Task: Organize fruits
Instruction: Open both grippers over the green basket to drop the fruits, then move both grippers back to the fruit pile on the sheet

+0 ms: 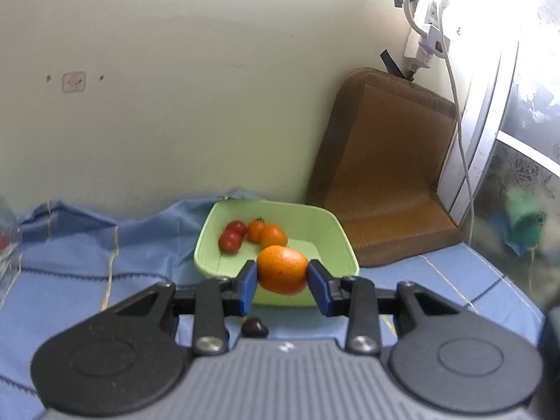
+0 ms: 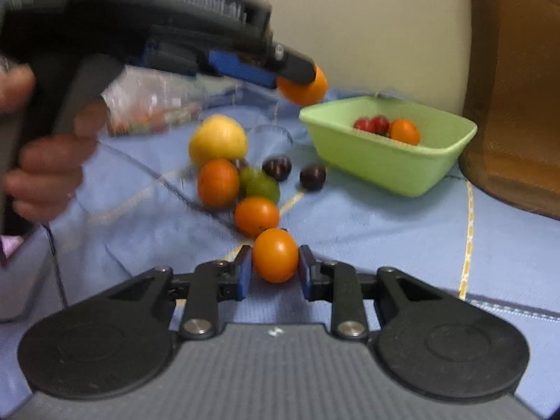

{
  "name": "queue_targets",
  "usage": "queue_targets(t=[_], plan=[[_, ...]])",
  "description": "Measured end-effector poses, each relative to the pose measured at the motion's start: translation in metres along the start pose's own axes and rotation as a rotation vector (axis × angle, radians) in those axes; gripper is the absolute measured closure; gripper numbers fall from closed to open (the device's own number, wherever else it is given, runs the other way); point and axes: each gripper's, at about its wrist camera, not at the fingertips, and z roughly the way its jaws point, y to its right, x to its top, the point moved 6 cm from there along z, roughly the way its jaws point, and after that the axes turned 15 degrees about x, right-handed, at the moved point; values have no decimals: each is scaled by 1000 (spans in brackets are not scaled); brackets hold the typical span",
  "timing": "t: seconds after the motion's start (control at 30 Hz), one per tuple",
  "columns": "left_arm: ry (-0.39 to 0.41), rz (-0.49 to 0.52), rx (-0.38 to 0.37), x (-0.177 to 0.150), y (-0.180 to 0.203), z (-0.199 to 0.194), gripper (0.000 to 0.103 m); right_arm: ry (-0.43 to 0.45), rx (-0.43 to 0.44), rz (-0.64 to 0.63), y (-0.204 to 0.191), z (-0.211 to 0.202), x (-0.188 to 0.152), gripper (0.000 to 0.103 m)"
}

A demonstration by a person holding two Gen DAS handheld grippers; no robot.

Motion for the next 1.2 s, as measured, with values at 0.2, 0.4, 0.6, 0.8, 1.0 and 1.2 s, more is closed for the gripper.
queue_targets(t=[0.2,0.4,0.6,0.8,1.0,1.2], plan=[[-31,-35,5,17,3,41,71,215,-160,9,42,-22,56,72],[-155,-58,16,10,5,96,70,193,-229,44,87,10,71,71],[-176,-78,15,7,-2,98,68,200,-246,69,97,17,69,60],[-60,-170,10,17,-47,29,67,254,-239,65,75,-5,66,59],[14,-281,125,-22,-111,-43,68,261,-124,134,37,-20,37,59],[-42,-323,140,-79,-123,-59,68,191,-59,163,-5,-12,5,59]])
